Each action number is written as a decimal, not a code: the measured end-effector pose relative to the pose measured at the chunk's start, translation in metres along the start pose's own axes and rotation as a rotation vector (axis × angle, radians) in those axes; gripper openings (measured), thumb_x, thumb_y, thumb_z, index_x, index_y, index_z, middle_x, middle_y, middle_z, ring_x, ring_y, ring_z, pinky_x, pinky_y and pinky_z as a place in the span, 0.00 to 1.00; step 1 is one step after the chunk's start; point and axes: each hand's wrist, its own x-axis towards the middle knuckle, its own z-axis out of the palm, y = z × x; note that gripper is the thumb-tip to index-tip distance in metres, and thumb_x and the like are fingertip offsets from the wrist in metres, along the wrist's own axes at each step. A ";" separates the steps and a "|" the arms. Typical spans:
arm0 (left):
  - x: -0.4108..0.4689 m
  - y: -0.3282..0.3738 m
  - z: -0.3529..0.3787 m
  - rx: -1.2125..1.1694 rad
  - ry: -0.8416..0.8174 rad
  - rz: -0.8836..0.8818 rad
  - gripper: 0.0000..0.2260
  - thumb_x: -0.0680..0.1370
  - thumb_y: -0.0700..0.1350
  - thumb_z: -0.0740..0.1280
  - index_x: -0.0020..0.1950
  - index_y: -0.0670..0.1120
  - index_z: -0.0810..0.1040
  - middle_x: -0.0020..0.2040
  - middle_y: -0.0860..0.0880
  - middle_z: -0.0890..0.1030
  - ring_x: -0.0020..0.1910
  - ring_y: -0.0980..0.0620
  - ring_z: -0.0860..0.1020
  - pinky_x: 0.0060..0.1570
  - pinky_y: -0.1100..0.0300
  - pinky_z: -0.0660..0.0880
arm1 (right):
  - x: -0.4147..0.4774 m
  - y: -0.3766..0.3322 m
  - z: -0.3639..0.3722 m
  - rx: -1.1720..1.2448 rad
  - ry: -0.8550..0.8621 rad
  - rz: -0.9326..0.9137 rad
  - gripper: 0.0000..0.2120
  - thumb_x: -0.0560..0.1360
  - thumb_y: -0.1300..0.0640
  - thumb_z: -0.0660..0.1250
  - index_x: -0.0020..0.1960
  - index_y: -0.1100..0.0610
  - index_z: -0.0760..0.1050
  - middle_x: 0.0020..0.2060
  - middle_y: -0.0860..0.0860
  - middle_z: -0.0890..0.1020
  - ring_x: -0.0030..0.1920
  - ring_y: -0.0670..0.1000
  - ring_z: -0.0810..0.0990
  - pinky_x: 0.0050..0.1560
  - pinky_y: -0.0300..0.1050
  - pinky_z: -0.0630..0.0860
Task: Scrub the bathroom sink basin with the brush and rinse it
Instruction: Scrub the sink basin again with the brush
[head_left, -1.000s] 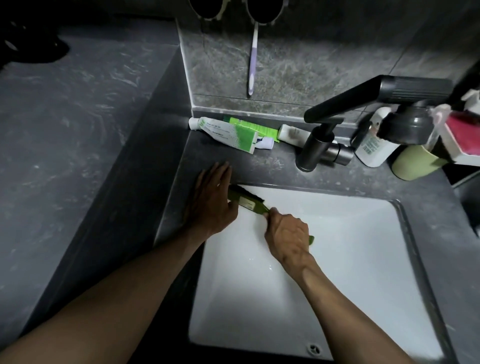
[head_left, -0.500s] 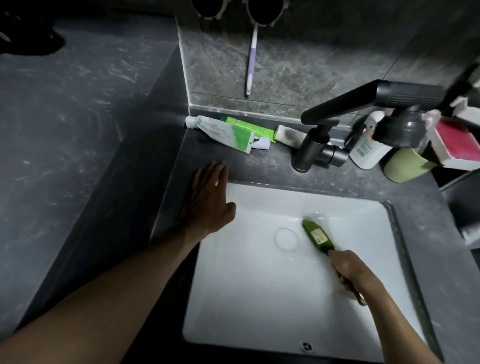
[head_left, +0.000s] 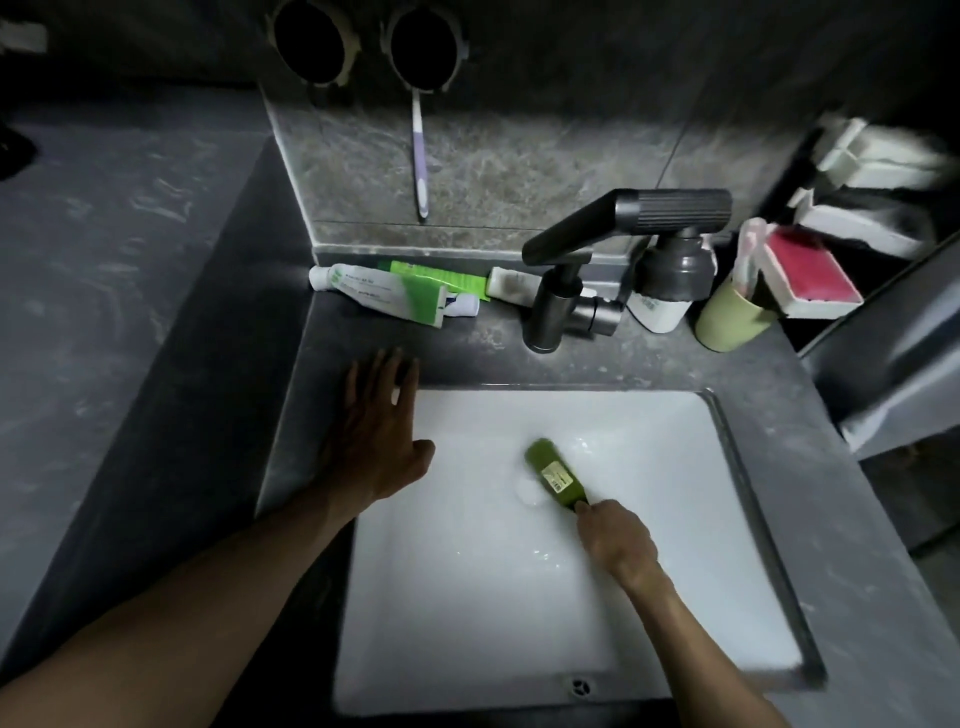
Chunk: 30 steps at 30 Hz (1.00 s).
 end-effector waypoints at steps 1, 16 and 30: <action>0.000 0.001 -0.002 -0.001 0.013 0.014 0.46 0.67 0.55 0.69 0.81 0.41 0.58 0.81 0.38 0.58 0.81 0.39 0.55 0.79 0.38 0.50 | -0.004 0.000 -0.002 -0.015 0.023 0.002 0.13 0.81 0.46 0.55 0.48 0.53 0.73 0.45 0.50 0.80 0.45 0.54 0.78 0.44 0.45 0.71; 0.009 0.005 -0.004 -0.027 -0.067 0.404 0.47 0.72 0.56 0.67 0.84 0.52 0.42 0.84 0.54 0.39 0.83 0.49 0.40 0.80 0.45 0.40 | -0.022 -0.031 -0.014 0.222 0.292 -0.104 0.18 0.83 0.45 0.51 0.41 0.50 0.72 0.34 0.47 0.76 0.37 0.54 0.72 0.39 0.46 0.66; 0.076 0.063 -0.001 -0.015 -0.098 0.476 0.44 0.75 0.58 0.67 0.84 0.44 0.49 0.84 0.43 0.49 0.83 0.44 0.48 0.80 0.41 0.53 | -0.036 -0.066 -0.065 0.385 0.151 -0.079 0.16 0.82 0.51 0.53 0.44 0.57 0.73 0.39 0.55 0.81 0.37 0.59 0.79 0.37 0.48 0.73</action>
